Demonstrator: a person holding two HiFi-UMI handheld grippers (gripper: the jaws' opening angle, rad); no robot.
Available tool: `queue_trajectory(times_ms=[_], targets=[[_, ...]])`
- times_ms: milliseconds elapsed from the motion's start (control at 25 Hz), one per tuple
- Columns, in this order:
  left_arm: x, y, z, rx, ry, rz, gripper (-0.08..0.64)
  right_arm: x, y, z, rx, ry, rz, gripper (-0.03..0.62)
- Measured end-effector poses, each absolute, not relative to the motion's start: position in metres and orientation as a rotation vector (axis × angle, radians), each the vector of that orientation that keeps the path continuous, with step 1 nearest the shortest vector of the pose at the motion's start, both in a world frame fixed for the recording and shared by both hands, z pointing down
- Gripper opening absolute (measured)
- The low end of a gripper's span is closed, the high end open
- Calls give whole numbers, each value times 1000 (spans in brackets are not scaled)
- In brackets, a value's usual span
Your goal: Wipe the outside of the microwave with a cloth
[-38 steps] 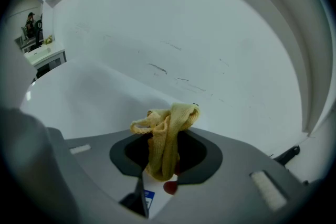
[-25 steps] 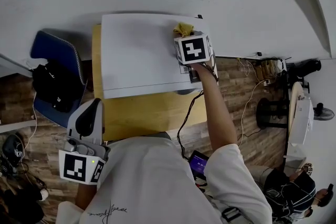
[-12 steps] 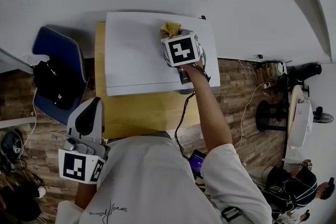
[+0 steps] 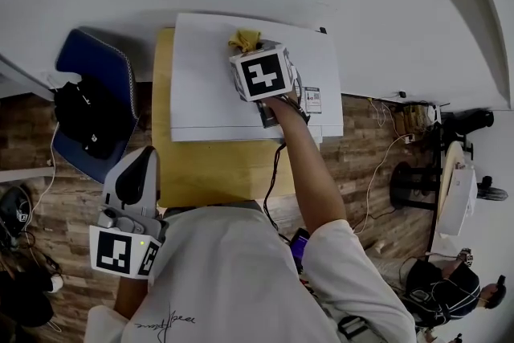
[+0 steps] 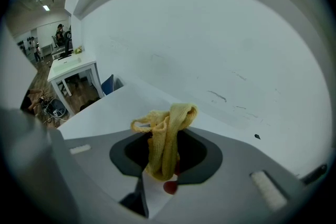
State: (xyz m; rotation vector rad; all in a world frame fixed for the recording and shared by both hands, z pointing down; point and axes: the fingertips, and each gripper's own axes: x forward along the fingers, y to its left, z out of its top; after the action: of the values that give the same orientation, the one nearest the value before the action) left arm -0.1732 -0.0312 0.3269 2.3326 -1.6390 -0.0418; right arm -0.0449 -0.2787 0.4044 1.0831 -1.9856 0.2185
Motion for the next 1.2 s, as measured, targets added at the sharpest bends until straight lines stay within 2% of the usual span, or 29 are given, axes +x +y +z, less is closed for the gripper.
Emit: queue_trajectory(times_ms=[600, 1040, 1200], targets=[[-181, -32, 328, 2310, -1678, -33, -5, -122, -268, 402, 976, -2078, 222, 123], [-177, -29, 327, 2304, -1694, -19, -5, -206, -219, 398, 667, -2223, 200, 123], [-171, -28, 321, 2321, -1688, -14, -5, -212, -197, 377, 580, -2278, 77, 123]])
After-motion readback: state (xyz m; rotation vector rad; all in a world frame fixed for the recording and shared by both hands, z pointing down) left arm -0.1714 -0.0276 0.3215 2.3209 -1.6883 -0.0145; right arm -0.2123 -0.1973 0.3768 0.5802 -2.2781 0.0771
